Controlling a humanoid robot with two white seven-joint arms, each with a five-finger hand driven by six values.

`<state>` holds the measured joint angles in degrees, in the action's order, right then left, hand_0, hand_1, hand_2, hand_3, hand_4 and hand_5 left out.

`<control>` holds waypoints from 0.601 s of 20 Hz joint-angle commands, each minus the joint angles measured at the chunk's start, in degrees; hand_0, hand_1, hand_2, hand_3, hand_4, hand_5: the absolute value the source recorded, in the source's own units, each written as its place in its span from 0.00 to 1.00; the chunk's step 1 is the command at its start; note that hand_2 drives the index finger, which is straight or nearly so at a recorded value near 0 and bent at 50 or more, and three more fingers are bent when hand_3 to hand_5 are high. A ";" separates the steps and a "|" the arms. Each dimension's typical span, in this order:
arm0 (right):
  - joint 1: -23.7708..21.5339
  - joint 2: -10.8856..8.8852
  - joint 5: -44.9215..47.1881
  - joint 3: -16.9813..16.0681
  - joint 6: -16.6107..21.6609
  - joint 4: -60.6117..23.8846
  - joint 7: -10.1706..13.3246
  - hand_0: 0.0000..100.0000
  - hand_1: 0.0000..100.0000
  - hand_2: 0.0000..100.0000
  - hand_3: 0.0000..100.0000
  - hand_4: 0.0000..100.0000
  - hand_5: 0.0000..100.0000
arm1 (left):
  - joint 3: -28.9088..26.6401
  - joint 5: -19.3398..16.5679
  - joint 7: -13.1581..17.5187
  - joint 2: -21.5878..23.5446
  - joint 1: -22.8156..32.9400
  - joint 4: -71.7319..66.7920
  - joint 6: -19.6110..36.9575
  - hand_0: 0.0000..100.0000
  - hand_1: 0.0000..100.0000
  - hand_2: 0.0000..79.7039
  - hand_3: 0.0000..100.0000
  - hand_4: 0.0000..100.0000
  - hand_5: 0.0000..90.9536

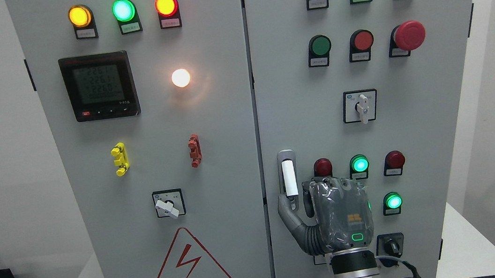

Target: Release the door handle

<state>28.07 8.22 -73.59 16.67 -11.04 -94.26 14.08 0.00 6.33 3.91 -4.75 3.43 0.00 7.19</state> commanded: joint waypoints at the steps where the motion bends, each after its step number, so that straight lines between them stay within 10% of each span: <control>1: -0.12 0.13 0.02 -0.76 -0.04 -0.14 0.16 0.54 0.35 1.00 1.00 1.00 0.97 | 0.70 0.00 0.04 0.00 0.00 0.88 0.02 0.12 0.39 0.00 0.00 0.00 0.00; 12: -0.30 0.13 -0.07 -1.55 -0.04 -0.40 0.24 0.55 0.35 1.00 1.00 1.00 0.97 | 0.70 0.00 0.04 0.00 0.00 0.88 0.02 0.12 0.39 0.00 0.00 0.00 0.00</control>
<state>27.88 8.31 -73.60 15.80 -11.04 -94.40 14.25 0.00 6.32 3.91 -4.75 3.43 0.00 7.19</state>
